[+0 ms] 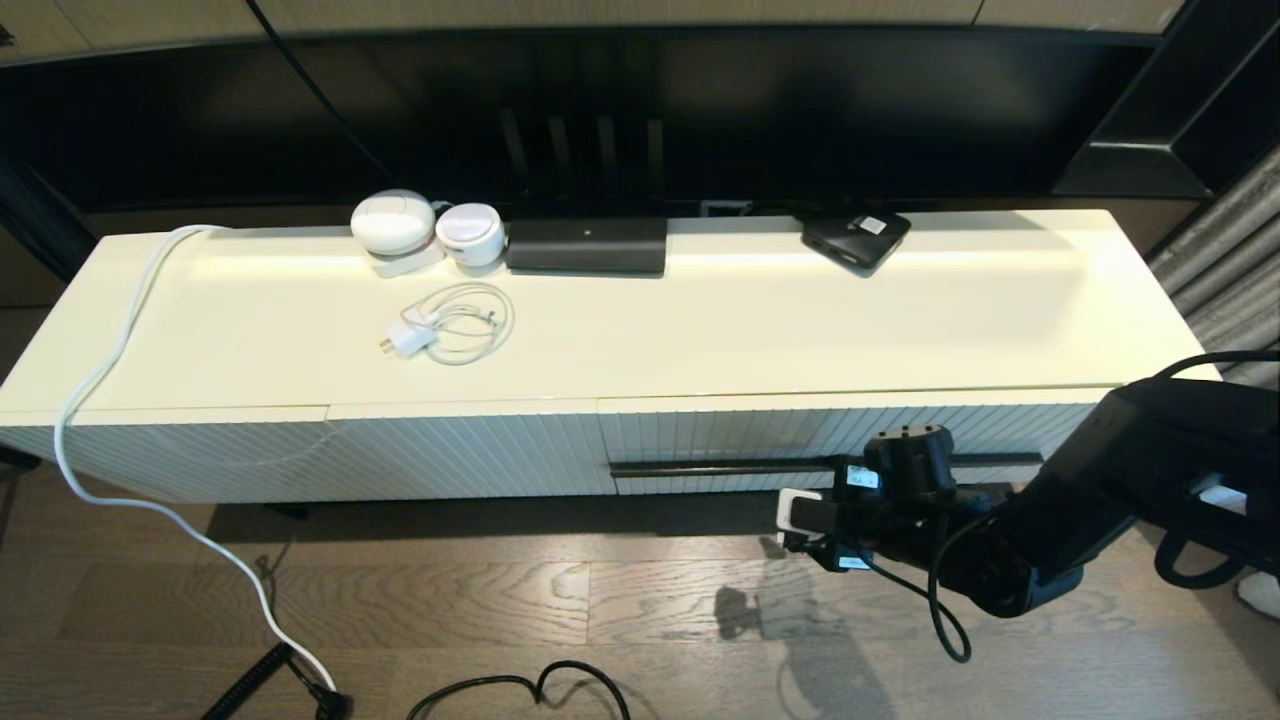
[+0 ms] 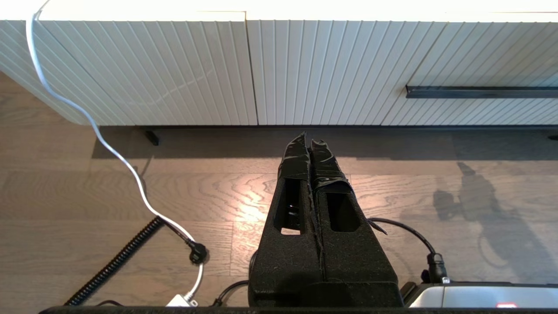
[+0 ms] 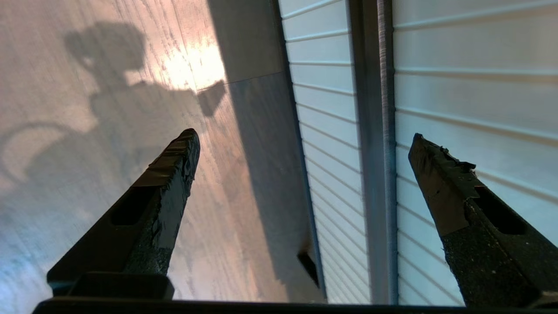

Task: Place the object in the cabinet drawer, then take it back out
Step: Open the drawer

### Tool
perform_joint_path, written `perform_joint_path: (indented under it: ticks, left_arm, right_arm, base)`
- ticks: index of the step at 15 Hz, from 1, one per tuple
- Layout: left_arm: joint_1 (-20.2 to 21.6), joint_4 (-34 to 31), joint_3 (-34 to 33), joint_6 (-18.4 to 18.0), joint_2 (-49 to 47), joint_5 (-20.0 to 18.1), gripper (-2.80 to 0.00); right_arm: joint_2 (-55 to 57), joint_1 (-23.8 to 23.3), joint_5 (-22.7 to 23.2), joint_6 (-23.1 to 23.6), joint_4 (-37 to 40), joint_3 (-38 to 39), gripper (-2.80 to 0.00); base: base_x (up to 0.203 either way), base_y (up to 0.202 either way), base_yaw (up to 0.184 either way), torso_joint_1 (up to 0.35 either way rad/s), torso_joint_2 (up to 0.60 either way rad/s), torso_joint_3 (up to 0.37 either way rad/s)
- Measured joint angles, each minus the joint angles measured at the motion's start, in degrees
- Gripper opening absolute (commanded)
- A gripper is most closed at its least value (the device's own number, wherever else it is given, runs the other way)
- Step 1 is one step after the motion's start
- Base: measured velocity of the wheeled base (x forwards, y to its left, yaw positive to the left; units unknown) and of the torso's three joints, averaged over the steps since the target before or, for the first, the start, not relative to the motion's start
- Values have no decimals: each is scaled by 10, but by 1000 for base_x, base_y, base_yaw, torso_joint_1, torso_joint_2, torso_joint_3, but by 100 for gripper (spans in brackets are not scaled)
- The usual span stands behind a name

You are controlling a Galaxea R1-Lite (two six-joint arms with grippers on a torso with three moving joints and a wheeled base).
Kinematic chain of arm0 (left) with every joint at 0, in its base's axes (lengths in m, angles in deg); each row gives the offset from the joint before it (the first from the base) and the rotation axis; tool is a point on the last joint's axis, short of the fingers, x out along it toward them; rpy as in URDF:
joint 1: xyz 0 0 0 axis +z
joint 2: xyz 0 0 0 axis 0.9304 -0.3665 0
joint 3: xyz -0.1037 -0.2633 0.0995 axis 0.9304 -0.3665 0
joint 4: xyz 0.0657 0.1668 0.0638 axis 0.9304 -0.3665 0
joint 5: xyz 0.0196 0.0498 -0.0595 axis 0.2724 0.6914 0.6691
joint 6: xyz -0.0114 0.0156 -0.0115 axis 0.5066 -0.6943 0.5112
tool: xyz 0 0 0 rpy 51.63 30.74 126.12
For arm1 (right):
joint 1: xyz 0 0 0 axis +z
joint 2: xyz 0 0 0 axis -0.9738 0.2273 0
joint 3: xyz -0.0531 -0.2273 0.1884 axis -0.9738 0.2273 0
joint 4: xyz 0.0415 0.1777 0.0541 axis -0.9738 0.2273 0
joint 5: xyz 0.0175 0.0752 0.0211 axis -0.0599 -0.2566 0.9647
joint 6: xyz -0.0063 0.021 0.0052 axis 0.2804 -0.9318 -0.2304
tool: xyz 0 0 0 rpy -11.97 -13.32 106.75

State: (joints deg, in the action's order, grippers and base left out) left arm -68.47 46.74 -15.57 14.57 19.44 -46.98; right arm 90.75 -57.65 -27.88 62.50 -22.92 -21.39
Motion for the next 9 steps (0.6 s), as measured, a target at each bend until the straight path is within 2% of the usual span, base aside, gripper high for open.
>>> perform_joint_path:
  ticks: [3,9]
  left_arm:
    - [0,0,0,0,0,0,-280]
    - [0,0,0,0,0,0,-280]
  right_arm:
    - [14,-4,0,4,4,-39,0]
    - [37,-14,-2,4,10,-66,0]
  base:
    - [0,0,0,0,0,0]
    - [0,0,0,0,0,0]
